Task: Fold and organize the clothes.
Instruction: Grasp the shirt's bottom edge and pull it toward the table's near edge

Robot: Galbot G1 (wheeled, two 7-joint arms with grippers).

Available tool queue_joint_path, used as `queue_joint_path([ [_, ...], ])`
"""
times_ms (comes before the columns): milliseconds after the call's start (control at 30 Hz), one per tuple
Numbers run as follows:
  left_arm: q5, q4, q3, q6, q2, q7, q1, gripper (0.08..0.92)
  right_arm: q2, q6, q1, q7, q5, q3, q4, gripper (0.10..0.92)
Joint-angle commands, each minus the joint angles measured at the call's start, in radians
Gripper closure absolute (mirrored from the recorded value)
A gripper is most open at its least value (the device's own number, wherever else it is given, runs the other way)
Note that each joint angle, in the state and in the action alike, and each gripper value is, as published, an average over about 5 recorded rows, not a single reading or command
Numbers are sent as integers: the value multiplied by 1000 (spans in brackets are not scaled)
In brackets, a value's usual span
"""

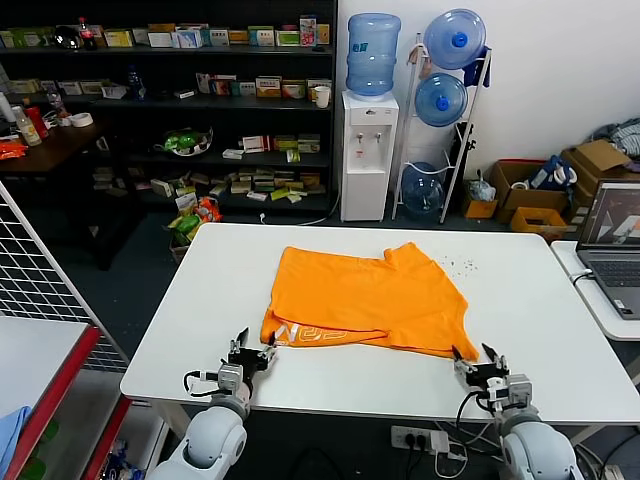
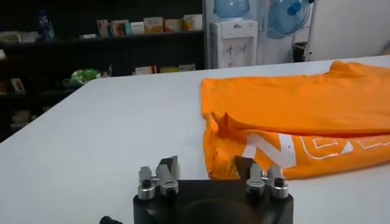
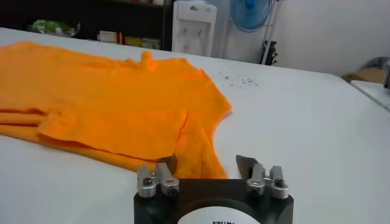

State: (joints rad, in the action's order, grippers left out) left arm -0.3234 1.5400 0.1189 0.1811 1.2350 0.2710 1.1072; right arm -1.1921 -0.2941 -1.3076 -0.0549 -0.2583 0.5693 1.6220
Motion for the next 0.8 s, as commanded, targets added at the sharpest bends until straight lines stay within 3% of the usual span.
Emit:
queue_joint_path([
  [33,-25,-2,2,9,-3,0,9,441,-4,-6,-9,-8,3,-14,-14,492],
  [467,-32,118,-15,11,-53,24,86,830,43,-33,-126,22,32,0,125,862],
  [567,-41,178,-23,17,-79,38,120,890,61,-42,-177,31,28,12,175,895],
  [800,-51,290,-39,38,-138,66,202,901,91,-81,-305,49,10,47,277,895],
])
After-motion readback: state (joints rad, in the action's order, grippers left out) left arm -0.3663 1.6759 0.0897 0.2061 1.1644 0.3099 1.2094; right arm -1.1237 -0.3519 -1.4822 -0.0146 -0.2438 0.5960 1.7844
